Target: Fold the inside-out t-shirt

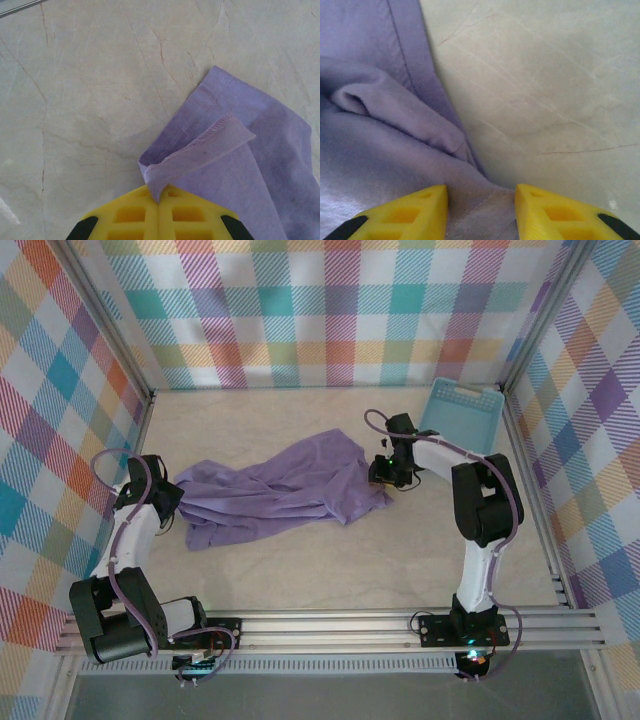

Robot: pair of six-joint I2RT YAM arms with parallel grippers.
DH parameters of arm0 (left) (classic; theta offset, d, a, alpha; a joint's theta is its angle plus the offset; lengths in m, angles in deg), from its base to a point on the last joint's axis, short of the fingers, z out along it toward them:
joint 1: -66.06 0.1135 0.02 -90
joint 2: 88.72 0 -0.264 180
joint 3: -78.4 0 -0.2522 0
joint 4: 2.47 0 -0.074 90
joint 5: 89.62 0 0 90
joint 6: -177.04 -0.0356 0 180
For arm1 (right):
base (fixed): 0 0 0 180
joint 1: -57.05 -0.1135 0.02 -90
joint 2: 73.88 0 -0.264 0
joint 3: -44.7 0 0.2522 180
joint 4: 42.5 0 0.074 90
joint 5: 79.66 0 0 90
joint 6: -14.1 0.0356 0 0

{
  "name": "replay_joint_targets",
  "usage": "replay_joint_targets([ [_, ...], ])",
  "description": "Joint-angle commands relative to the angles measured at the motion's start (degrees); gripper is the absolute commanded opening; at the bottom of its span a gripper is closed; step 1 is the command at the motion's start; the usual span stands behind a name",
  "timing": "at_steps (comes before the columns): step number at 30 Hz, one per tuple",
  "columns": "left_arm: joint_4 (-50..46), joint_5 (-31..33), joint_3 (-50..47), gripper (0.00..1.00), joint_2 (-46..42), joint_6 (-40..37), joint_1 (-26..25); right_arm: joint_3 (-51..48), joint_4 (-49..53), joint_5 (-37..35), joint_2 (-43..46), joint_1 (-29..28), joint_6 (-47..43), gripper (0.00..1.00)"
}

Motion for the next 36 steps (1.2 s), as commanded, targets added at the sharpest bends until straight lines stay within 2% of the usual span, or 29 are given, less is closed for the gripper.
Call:
replay_joint_targets([
  [1, -0.1, -0.5, 0.8, 0.0, 0.2, -0.4, 0.8, -1.1, -0.4, -2.4, -1.1, -0.5, -0.2, 0.44],
  [4, -0.1, -0.5, 0.7, 0.0, 0.2, -0.3, 0.7, -0.6, -0.1, -2.9, -2.3, -0.6, -0.1, 0.44],
  [8, -0.2, -0.5, 0.7, 0.0, 0.2, -0.4, 0.8, -0.1, 0.2, -2.2, -3.5, -0.7, 0.0, 0.39],
  [11, -0.2, -0.7, 0.8, 0.0, 0.1, -0.3, 0.7, -0.3, 0.5, -2.1, -2.4, -0.7, 0.1, 0.23],
  [16, 0.0, -2.7, 1.3, 0.0, -0.4, -0.1, 0.8, -0.5, 3.2, -4.8, 4.6, -0.7, -0.6, 0.05],
  [18, 0.3, -3.8, 1.6, 0.0, -1.0, 0.0, 0.7, -0.4, 4.4, -5.8, 8.6, -0.7, -1.1, 0.0],
  [26, 0.0, -11.9, 4.2, 0.0, -9.6, 0.0, 0.8, 2.1, 13.0, -13.2, 28.8, -0.6, -2.2, 0.0],
  [31, -2.1, -16.6, 10.6, 0.0, -17.9, -0.8, 0.7, 10.3, 19.9, -17.0, 39.9, -0.4, -2.9, 0.0],
  [36, -4.6, -20.9, 19.0, 0.0, -23.7, -1.8, 0.8, 22.6, 25.0, -19.1, 45.6, -0.4, -3.9, 0.0],
])
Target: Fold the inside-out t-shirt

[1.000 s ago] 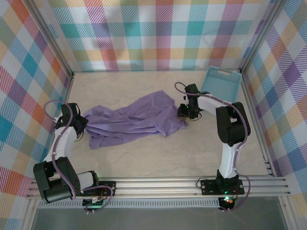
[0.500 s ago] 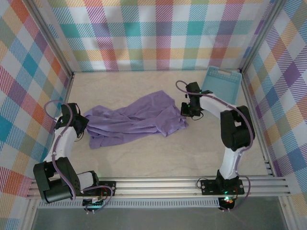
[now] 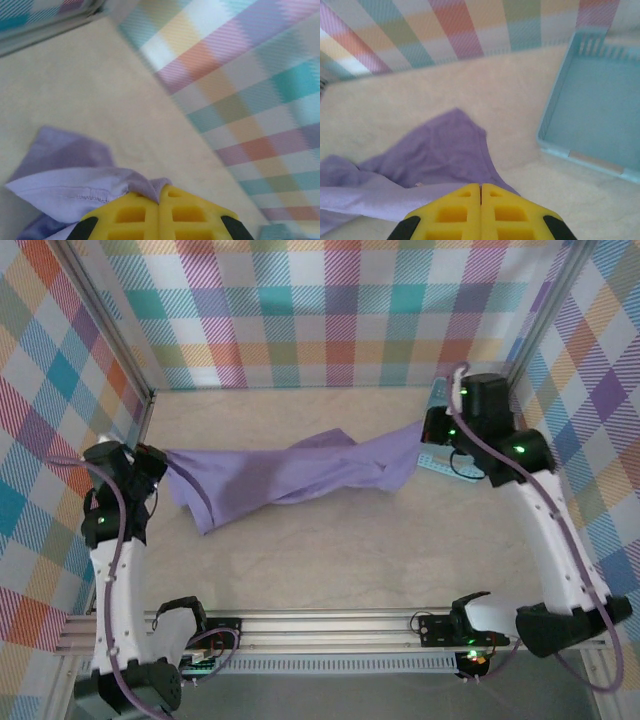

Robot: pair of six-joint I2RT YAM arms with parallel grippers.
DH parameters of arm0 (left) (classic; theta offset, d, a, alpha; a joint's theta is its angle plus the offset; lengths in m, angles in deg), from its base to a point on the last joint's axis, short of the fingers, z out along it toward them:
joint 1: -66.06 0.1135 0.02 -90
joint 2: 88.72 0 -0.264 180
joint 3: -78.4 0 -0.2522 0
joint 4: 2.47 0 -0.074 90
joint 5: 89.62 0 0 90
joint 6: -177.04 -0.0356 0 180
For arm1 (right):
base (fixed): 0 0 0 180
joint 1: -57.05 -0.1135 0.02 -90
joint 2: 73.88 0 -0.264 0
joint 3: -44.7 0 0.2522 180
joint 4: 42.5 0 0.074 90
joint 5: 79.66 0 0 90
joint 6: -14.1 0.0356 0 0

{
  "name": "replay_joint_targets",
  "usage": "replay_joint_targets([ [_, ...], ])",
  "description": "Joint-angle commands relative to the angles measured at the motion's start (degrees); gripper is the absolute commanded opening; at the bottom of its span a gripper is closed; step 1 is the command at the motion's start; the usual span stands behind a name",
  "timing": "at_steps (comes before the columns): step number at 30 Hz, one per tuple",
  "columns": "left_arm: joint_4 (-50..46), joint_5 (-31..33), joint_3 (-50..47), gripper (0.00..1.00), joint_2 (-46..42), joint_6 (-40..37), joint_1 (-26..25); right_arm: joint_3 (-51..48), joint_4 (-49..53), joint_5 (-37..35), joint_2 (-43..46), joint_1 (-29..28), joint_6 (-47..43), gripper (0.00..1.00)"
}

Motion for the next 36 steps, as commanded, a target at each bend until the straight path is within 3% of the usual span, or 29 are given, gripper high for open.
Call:
replay_joint_targets([
  [1, -3.0, -5.0, 6.1, 0.0, -3.6, -1.8, 0.8, 7.4, 5.4, -3.3, 3.7, 0.3, -1.7, 0.0],
  [8, -6.9, -5.6, 17.0, 0.0, -9.6, -3.5, 0.8, 23.1, 7.9, -1.1, 7.1, 0.2, -2.8, 0.0],
  [14, -9.3, -5.4, 21.5, 0.0, -6.8, -3.9, 0.7, 30.1, 5.0, -1.5, 6.1, 0.2, -4.0, 0.0],
  [20, -11.3, -8.1, 21.9, 0.0, 7.0, -4.7, 0.7, 34.7, 2.9, -3.8, -3.1, 0.2, -7.3, 0.0],
  [25, -12.0, -10.3, 24.0, 0.0, 23.8, -3.7, 0.7, 35.5, -0.6, -5.5, -14.8, 0.4, -11.3, 0.0],
  [30, -11.2, -9.5, 30.3, 0.0, 36.6, -1.3, 0.8, 41.3, -2.4, -1.9, -27.8, 2.4, -11.5, 0.0],
  [36, -7.1, -11.5, 39.7, 0.0, 43.6, 1.0, 0.7, 55.0, -3.2, 5.7, -39.6, 6.9, -6.4, 0.0],
])
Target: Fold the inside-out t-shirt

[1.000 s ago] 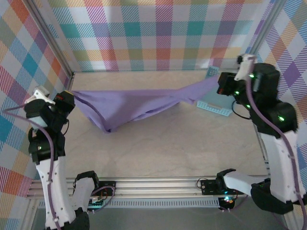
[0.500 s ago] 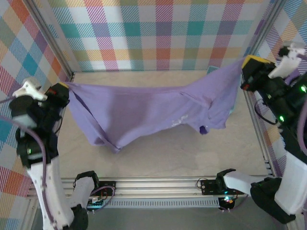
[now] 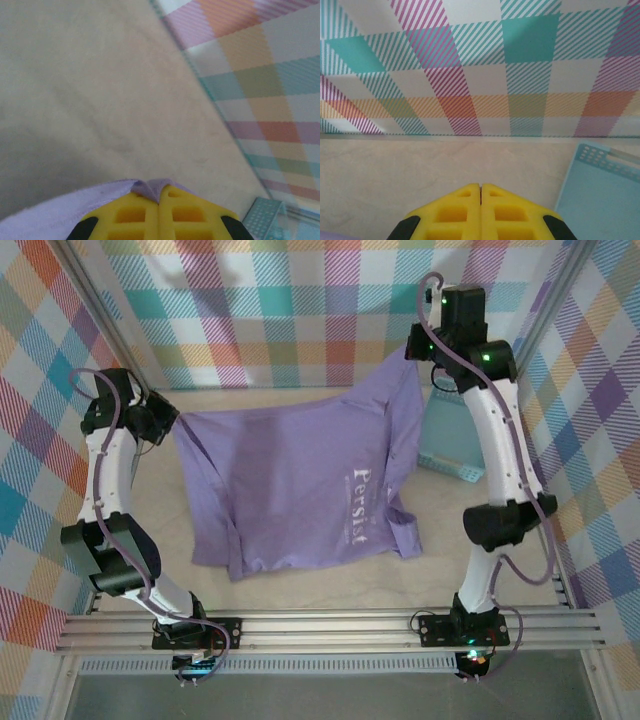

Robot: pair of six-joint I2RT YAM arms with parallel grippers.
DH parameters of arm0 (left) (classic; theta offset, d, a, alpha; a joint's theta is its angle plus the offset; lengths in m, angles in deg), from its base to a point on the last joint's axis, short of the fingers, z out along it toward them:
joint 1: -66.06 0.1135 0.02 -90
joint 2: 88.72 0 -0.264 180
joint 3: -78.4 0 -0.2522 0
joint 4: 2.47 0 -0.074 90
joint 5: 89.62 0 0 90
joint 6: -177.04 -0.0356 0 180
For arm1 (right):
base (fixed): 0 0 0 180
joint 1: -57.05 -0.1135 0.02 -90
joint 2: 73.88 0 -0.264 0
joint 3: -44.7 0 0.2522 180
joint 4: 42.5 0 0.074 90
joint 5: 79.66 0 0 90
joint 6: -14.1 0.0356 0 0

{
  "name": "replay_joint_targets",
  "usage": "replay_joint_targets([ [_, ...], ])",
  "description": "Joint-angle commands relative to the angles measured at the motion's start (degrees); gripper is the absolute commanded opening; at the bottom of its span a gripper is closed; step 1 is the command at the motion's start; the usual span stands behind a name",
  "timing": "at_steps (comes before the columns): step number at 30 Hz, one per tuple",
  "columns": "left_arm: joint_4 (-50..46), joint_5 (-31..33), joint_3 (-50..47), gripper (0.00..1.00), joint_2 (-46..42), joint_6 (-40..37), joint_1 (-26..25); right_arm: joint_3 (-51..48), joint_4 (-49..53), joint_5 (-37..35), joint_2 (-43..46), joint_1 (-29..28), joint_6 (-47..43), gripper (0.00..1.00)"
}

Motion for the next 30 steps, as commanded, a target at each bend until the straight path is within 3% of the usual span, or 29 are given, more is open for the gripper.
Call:
replay_joint_targets([
  [1, 4.0, -1.4, 9.0, 0.0, 0.6, 1.0, 0.8, 8.3, -5.1, 5.4, 1.0, 3.1, 3.8, 0.0],
  [7, 11.0, -4.0, 19.5, 0.0, 0.9, 3.8, 0.7, 9.3, -14.9, 12.1, 3.8, 9.3, 11.9, 0.0],
  [12, 15.8, -4.5, 23.9, 0.0, -2.2, 4.4, 3.5, 9.3, -19.7, 14.5, 7.8, 12.3, 13.5, 0.0],
  [16, 19.4, -4.6, 21.3, 0.0, -6.9, 4.1, 4.8, 9.4, -18.9, 16.8, 10.3, 12.4, 11.7, 0.0],
  [24, 31.8, 2.6, 2.0, 0.0, -21.4, -0.3, 4.9, 2.3, -22.6, 18.3, 19.2, 12.4, 10.4, 0.0],
  [30, 23.6, -1.2, 8.6, 0.0, -14.3, 0.3, 4.9, 2.6, -22.5, 18.4, 18.3, 12.4, 9.6, 0.0],
])
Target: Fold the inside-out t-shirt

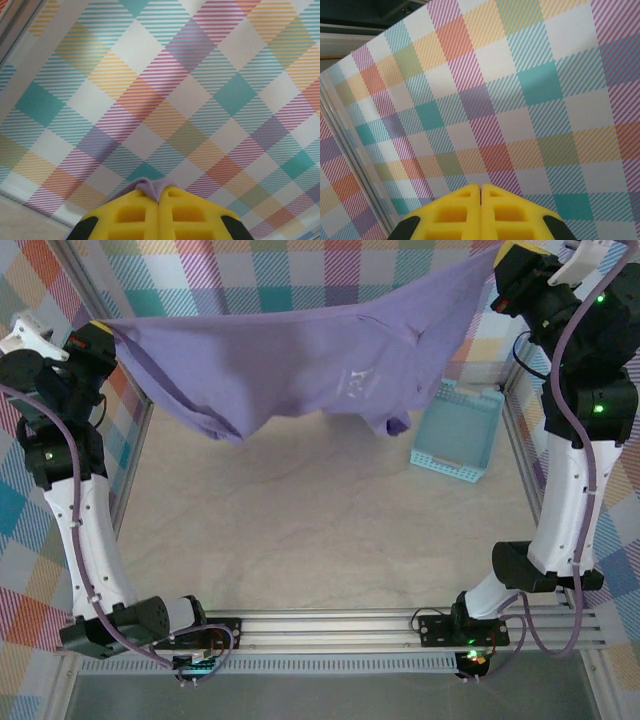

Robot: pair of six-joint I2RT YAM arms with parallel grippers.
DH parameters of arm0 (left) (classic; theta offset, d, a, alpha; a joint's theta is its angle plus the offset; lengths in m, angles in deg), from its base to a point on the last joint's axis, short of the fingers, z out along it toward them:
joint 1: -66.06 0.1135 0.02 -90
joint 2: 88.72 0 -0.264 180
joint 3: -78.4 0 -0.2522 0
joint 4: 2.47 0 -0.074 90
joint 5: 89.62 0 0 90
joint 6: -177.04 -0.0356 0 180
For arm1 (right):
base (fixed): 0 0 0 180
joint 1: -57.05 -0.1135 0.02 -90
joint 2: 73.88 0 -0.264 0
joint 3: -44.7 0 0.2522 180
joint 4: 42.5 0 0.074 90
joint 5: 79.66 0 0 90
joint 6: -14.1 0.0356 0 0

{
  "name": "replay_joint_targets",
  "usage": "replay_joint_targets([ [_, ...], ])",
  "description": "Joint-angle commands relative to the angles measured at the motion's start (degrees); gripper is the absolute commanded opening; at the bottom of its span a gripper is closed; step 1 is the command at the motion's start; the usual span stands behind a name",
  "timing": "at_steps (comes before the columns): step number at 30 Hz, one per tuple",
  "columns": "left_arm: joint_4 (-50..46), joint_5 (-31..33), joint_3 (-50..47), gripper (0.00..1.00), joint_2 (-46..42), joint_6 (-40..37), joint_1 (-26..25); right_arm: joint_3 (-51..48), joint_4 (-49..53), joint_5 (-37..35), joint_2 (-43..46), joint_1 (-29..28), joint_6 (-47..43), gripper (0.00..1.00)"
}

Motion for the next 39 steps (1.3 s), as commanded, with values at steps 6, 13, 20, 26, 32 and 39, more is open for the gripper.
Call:
replay_joint_targets([
  [6, -10.4, -4.2, 13.1, 0.0, 15.3, 0.1, 0.7, 1.5, -2.8, -1.1, -6.8, 0.5, -2.6, 0.0],
  [13, -15.5, -5.7, 23.1, 0.0, 26.9, -1.2, -0.9, 6.1, -5.0, 0.1, -16.6, 0.5, -2.9, 0.0],
  [20, -17.4, -5.1, 37.1, 0.0, 37.0, -1.2, -1.5, 12.5, -9.5, 1.7, -24.7, 0.5, -0.5, 0.0],
  [26, -14.9, -6.0, 57.2, 0.0, 43.8, 1.3, -1.0, 14.5, -19.8, 2.7, -24.1, 0.6, 2.4, 0.0],
  [32, -5.0, -5.7, 57.7, 0.0, 40.4, 1.9, -0.2, 14.5, -27.1, 2.3, -20.9, 0.7, -0.1, 0.0],
  [39, -8.9, -10.7, 43.6, 0.0, 31.6, -8.3, -0.3, 9.9, -19.1, 10.4, -16.9, 0.7, -3.3, 0.0],
])
